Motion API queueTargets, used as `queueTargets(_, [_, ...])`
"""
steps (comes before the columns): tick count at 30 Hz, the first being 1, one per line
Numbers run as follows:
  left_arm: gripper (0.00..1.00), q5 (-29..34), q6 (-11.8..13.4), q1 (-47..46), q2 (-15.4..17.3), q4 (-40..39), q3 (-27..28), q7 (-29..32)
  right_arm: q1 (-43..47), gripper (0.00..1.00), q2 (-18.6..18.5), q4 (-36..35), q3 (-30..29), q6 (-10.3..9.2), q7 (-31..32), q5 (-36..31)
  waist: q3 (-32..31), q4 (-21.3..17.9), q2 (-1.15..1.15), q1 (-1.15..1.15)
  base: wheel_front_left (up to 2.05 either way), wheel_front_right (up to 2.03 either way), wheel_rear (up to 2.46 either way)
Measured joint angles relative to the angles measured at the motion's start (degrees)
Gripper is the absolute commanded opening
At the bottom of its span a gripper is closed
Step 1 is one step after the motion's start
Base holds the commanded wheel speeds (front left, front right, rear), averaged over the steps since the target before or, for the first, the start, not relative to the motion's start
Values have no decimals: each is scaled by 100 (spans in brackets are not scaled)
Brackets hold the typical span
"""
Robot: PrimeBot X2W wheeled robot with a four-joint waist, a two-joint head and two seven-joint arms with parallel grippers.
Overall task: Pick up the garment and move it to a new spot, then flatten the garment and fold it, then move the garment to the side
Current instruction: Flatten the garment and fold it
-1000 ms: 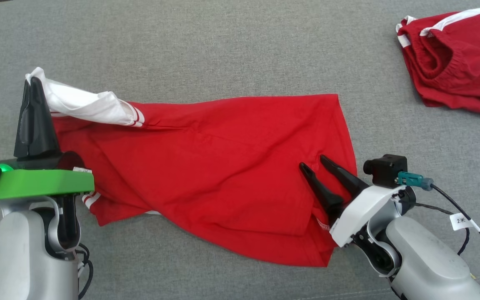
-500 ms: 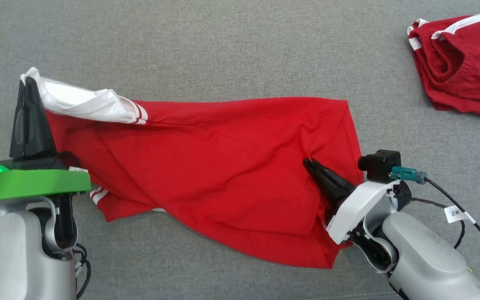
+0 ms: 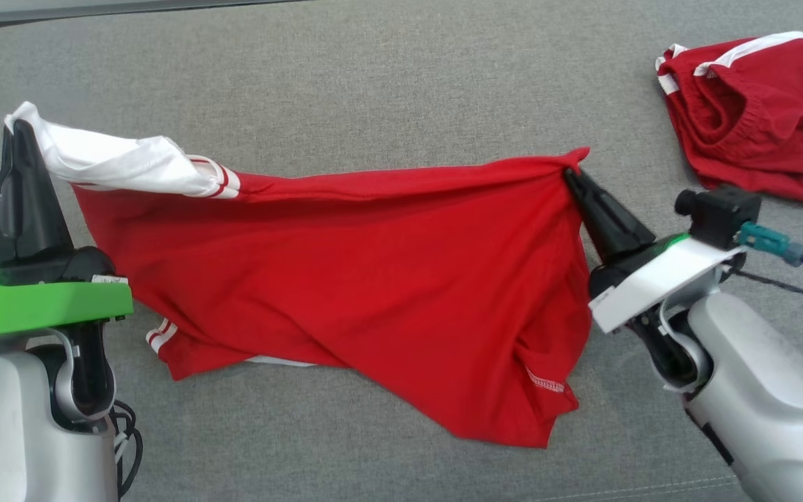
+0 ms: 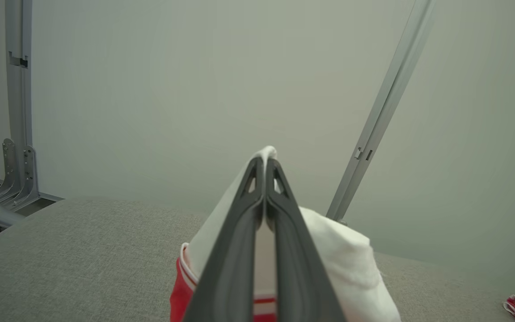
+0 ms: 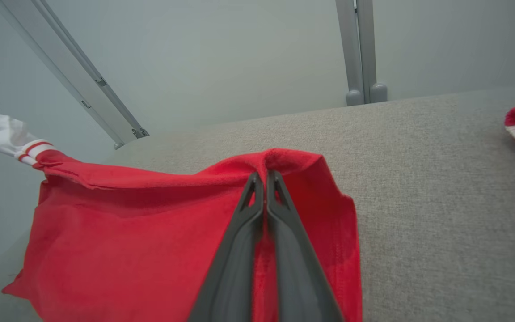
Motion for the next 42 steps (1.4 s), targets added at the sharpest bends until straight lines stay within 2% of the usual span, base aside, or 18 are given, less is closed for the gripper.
queueTargets(9, [0,-288,-145,-5,-21,-682,141,-26,-175,0,-446,-1065,-879,-63,-76,-209,-410,-107,0,0,0,0,0])
queueTargets(15, [0,-197,-202,-35,-25,-1638,192,-32,-182,0,-538,-2310,-1568,-69,-75,-438,-764,-187,0,0,0,0,0])
queueTargets(19, [0,-121,-245,-188,37,-2169,62,-48,-174,0,-625,-2970,-1815,-69,-81,-491,-1011,-232,0,0,0,0,0])
queueTargets(22, [0,-74,-252,-300,132,-2280,-175,-10,-168,0,-721,-3193,-1804,-68,-82,-471,-1178,-246,0,0,0,0,0])
queueTargets(24, [0,-99,-252,-432,143,-2230,-314,233,-169,0,-818,-3188,-1690,-64,-60,-393,-1250,-241,0,-1,0,0,0])
queueTargets(27, [0,-118,-253,-664,263,-1718,-547,761,-240,0,-804,-2778,-1336,-59,468,-163,-1244,-210,0,0,0,0,0])
queueTargets(29, [0,-86,-252,-817,399,-1054,-621,1113,-484,0,-742,-2128,-1027,-57,917,32,-1189,-198,0,0,0,0,0])
queueTargets(32, [0,56,-180,-1158,534,48,-553,1514,-1205,0,-459,-967,-704,-59,1449,73,-1133,-202,0,0,0,0,0])
queueTargets(34, [0,116,25,-1557,552,564,-337,1543,-1850,0,-227,-446,-722,-224,1538,-191,-1145,-219,0,0,0,0,0])
queueTargets(37, [0,102,310,-2649,523,428,64,1419,-3002,0,303,-557,-1396,-621,1124,-213,-1214,-234,0,0,0,0,0])
queueTargets(40, [0,-16,293,-3776,488,-49,8,1310,-3754,0,244,-803,-1596,-595,948,-169,-1184,-225,0,0,0,0,0])
queueTargets(42, [0,-47,171,-3889,476,-157,-85,1287,-3598,0,8,-669,-1503,-494,937,-183,-1144,-186,0,0,0,0,0])
